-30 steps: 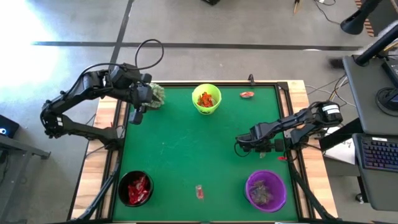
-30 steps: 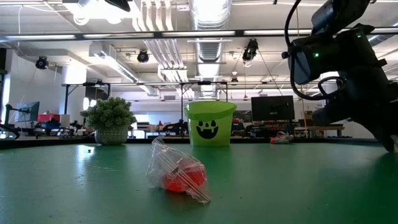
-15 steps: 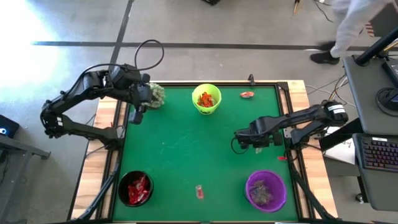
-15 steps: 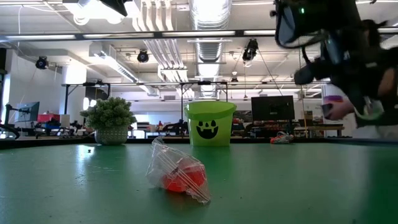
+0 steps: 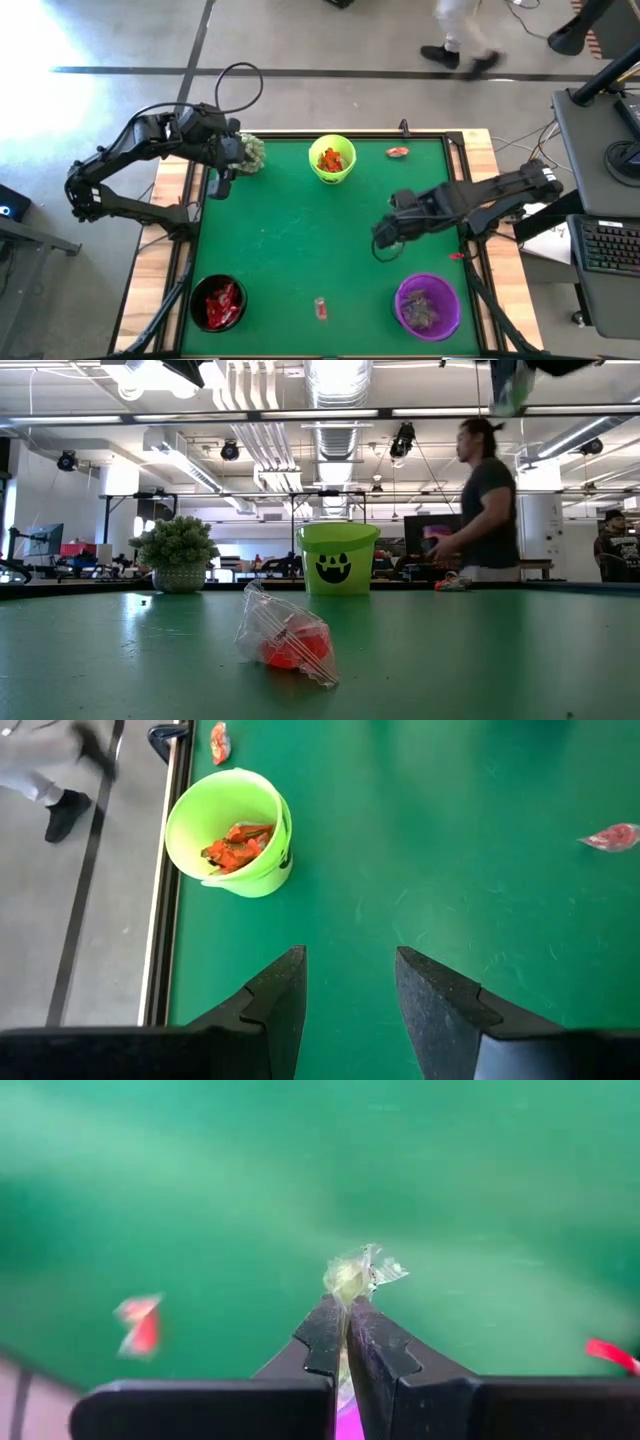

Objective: Organize candy in baskets
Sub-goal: Put the green candy into the violet bucket

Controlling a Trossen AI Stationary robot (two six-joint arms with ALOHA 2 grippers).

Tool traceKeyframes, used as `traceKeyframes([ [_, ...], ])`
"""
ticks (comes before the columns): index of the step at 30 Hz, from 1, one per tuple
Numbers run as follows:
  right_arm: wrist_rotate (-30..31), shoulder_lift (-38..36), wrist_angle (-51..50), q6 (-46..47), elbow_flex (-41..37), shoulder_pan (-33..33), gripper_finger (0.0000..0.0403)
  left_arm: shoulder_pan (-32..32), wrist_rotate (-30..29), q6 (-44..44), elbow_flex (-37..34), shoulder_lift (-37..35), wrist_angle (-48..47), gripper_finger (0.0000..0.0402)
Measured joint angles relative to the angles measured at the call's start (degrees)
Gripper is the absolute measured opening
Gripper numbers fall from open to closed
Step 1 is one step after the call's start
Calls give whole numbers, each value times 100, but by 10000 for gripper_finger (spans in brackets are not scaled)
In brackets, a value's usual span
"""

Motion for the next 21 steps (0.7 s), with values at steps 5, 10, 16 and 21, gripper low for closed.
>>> traceKeyframes([
  [5,25,0,-85,-109,676,608,9,1,0,-2,-20,2,-18,137],
  [10,-16,-2,-88,59,945,1262,9,0,0,-2,-24,2,-22,137],
  [16,-175,7,-95,823,843,2014,9,0,2,-26,-24,2,-22,137],
  [21,-462,122,-93,1286,737,2551,9,1,1,-107,-24,2,-20,137],
])
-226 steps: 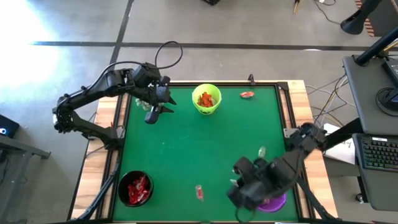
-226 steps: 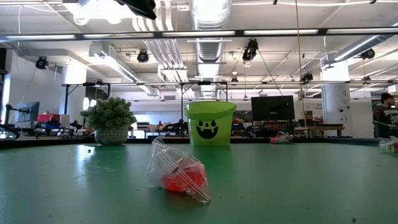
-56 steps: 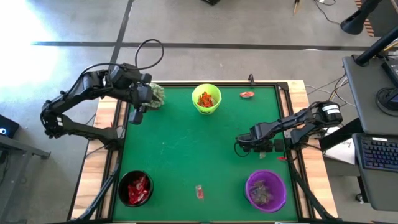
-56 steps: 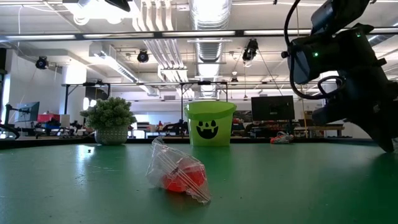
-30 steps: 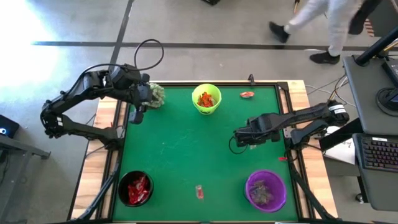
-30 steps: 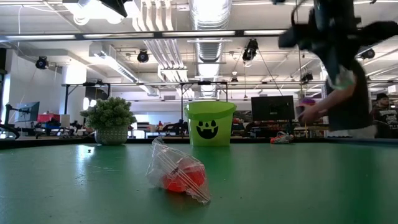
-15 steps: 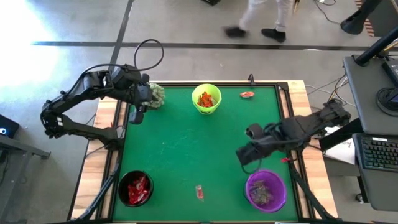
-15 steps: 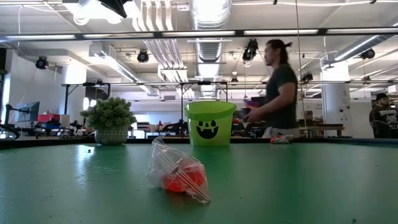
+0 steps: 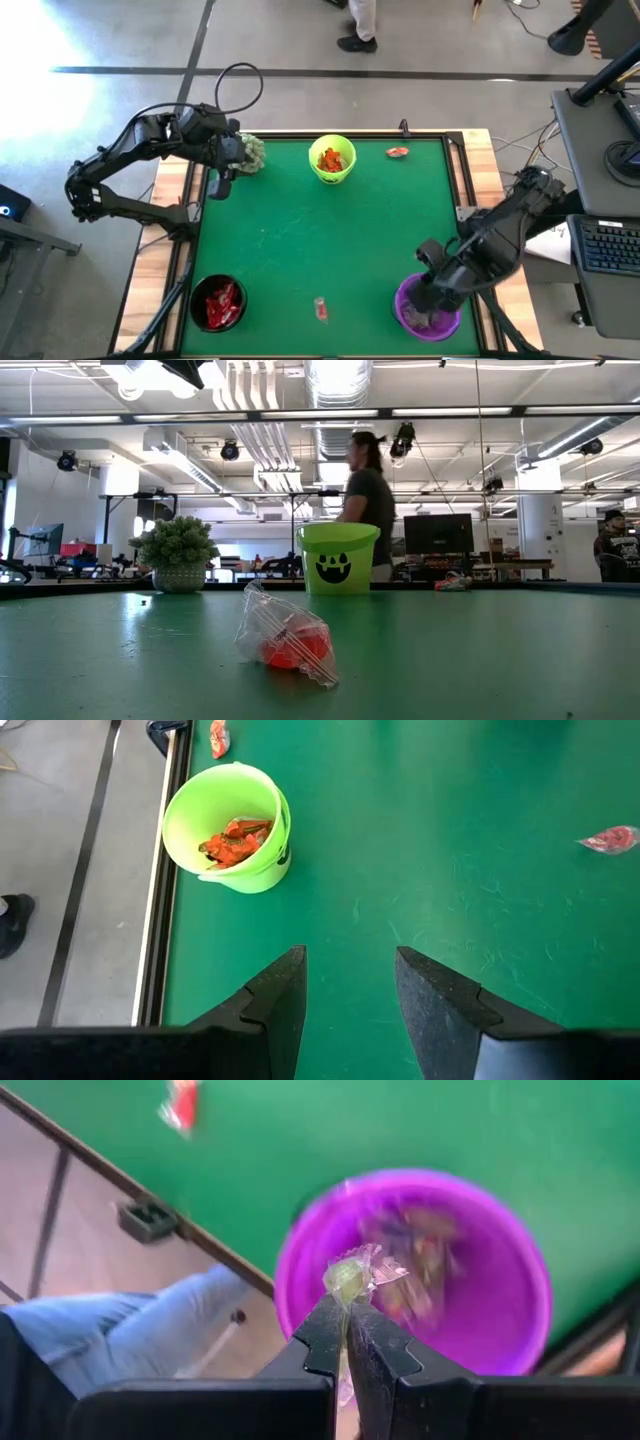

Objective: Organize candy in baskets
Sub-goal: Put the green candy into the violet bucket, then put the red candy into the violet bucket

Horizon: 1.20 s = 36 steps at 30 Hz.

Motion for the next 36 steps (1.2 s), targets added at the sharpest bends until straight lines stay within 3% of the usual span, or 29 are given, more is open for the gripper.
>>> traceKeyframes([
  [12,-162,375,-2,-50,-11,426,9,-1,-50,-232,0,0,40,137],
  [20,-254,864,1,-615,-13,426,11,1,-1124,-775,-2,105,46,137],
  [25,-266,1206,-33,-1330,-13,426,30,1,-1138,-897,-2,323,46,137],
  [31,-242,1559,-58,-1062,-15,411,31,0,-1138,-1098,-2,664,19,137],
  [36,-371,1744,-201,-1484,-20,465,49,-1,-1136,-1326,-2,859,13,137],
])
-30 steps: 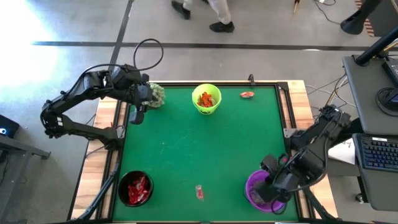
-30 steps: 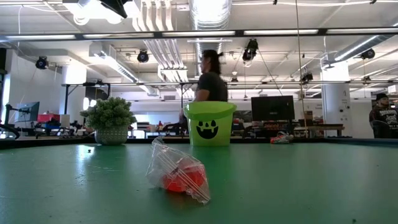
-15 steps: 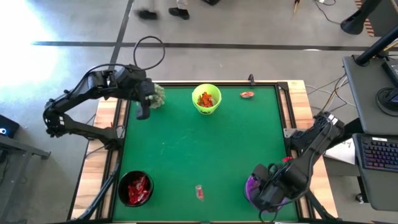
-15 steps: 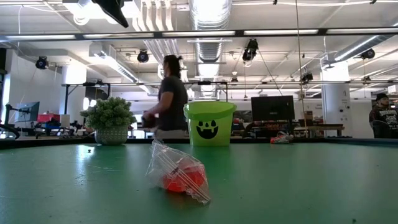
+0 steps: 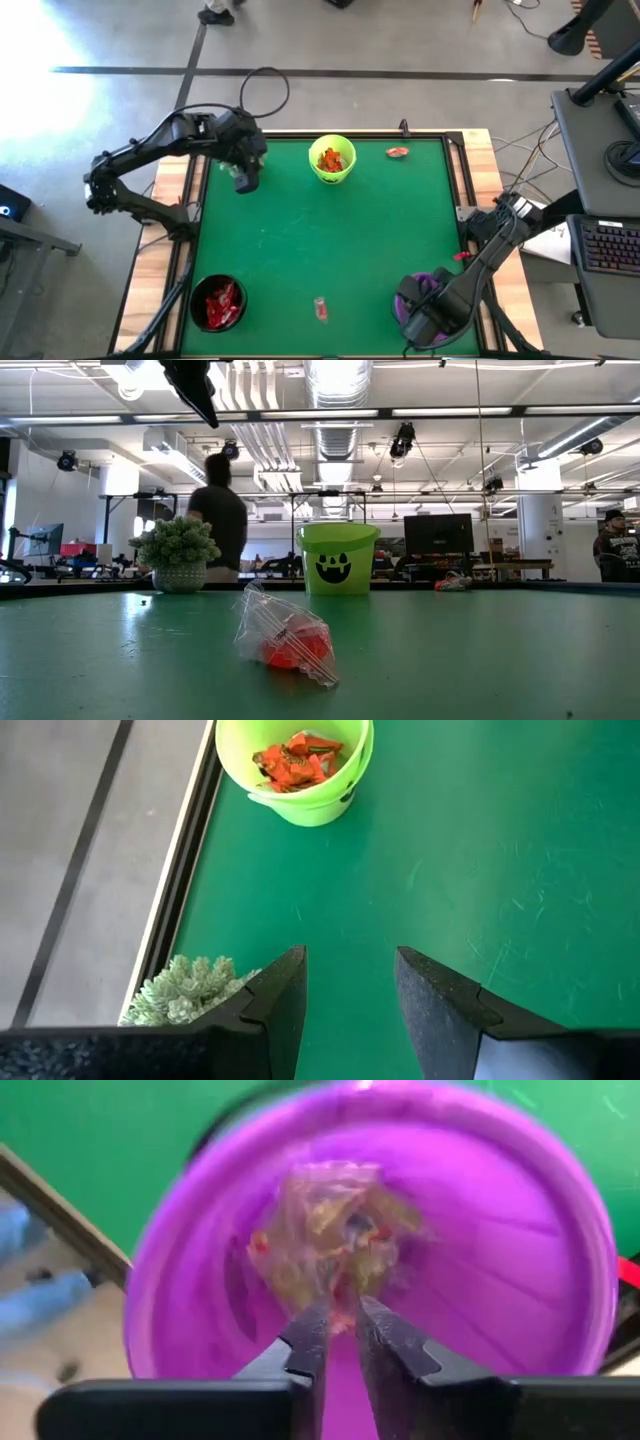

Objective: Organize candy in baskets
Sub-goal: Put the red candy into the violet bucket

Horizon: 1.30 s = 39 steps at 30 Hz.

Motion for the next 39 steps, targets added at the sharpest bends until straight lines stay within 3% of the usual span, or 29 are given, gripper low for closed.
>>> traceKeyframes([
  [7,-74,-28,-591,-580,0,7,99,0,3,-134,0,74,-34,137],
  [12,21,-150,-995,-830,-8,68,113,-9,282,-447,0,68,3,137],
  [17,552,-503,-1038,-694,38,148,112,-7,276,-959,0,178,13,137],
  [25,2075,-1395,-1035,-121,46,162,109,-7,286,-1679,17,560,187,137],
  [28,2744,-1657,-1030,-45,44,162,110,2,1045,-2033,17,679,593,137],
  [31,3149,-1858,-1032,-142,44,161,112,-9,2714,-2611,17,754,1461,137],
  [33,3282,-1949,-1029,-253,43,160,111,-42,3465,-2991,17,785,1957,137],
  [39,3523,-2061,-1026,-534,33,160,111,-266,4113,-3496,17,819,2914,141],
])
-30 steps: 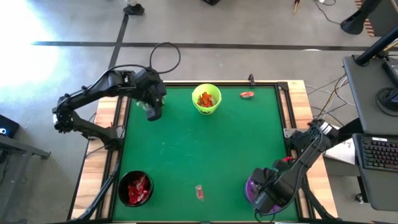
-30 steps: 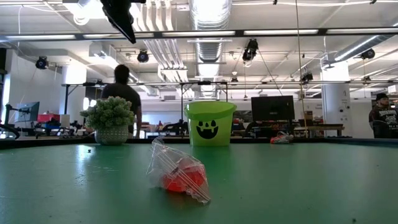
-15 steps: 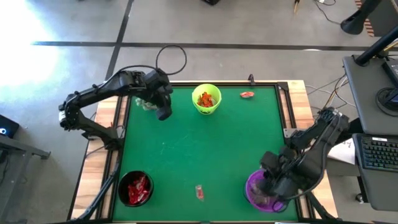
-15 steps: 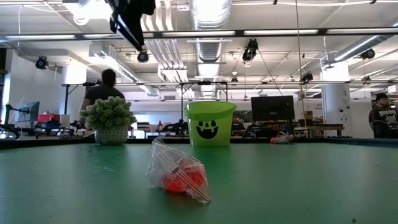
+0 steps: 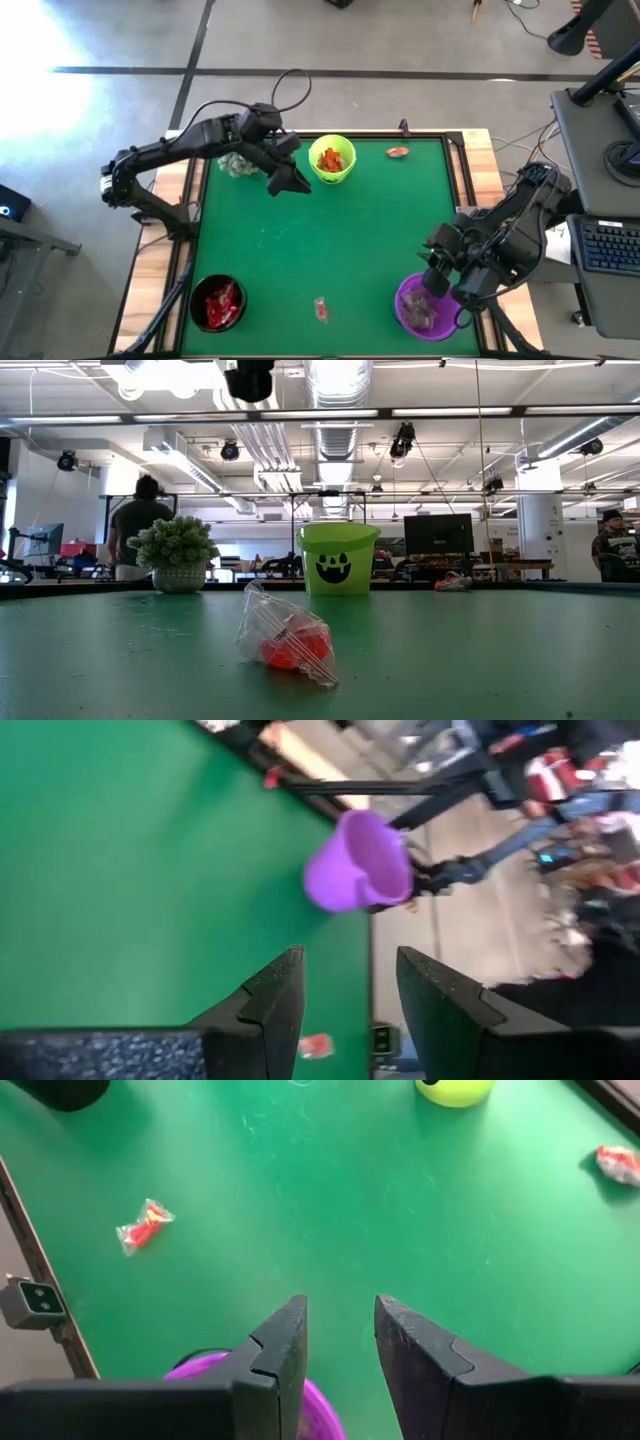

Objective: Organize candy in baskets
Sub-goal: Put the red candy into the violet bucket

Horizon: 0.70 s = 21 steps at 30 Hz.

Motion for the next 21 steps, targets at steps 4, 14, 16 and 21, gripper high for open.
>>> traceKeyframes([
  [4,0,2,-1,-235,-2,0,111,-87,-101,-340,0,3,356,155],
  [14,-1,4,1,-868,-24,0,111,-490,-386,-276,-2,7,167,159],
  [16,48,4,1,-947,-24,0,109,-573,-639,-221,-2,7,-102,159],
  [21,232,4,1,-942,-24,-2,111,-934,-2134,353,-19,85,-1590,155],
])
